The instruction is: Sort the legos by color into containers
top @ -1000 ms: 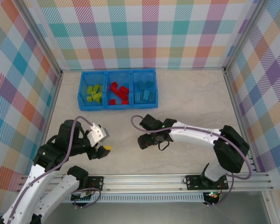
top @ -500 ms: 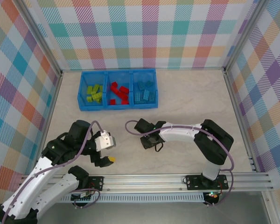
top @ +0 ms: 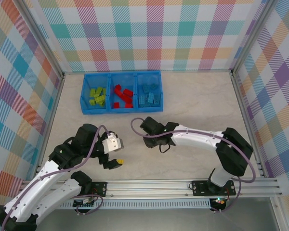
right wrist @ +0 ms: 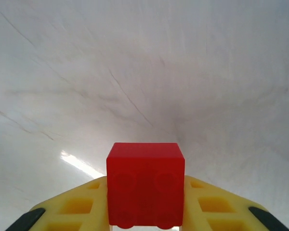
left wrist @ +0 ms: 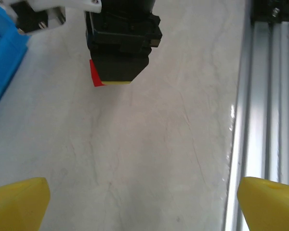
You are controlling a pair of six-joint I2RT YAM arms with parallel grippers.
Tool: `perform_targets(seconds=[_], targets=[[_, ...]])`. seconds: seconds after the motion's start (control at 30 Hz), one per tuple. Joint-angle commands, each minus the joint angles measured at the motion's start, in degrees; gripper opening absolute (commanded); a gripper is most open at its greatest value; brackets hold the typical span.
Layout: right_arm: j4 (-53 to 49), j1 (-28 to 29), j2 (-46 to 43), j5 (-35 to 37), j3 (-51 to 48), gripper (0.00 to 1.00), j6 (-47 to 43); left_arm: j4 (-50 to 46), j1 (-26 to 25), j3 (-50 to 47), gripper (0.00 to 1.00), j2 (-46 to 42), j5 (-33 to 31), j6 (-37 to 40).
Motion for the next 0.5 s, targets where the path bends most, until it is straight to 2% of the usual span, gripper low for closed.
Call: perform_targets(seconds=[0.0, 0.1, 0.3, 0.47], targets=[[6.5, 0.02, -0.92, 2.42, 7.27, 0.22, -6.23, 14.4, 0.43, -3.27, 1.0, -1.81, -2.95, -9.87], [8.86, -1.95, 4.41, 1.42, 16.01, 0.22, -10.74, 16.33, 3.34, -3.24, 1.0, -3.39, -7.33, -14.6], [9.77, -7.85, 19.02, -3.19, 35.23, 0.22, -16.99, 18.11, 5.68, -3.69, 1.0, -6.18, -18.41, -21.1], [1.66, -11.01, 35.31, -6.45, 57.18, 0.19, -17.1, 17.96, 7.7, -3.18, 1.0, -7.24, -27.08, -24.01]])
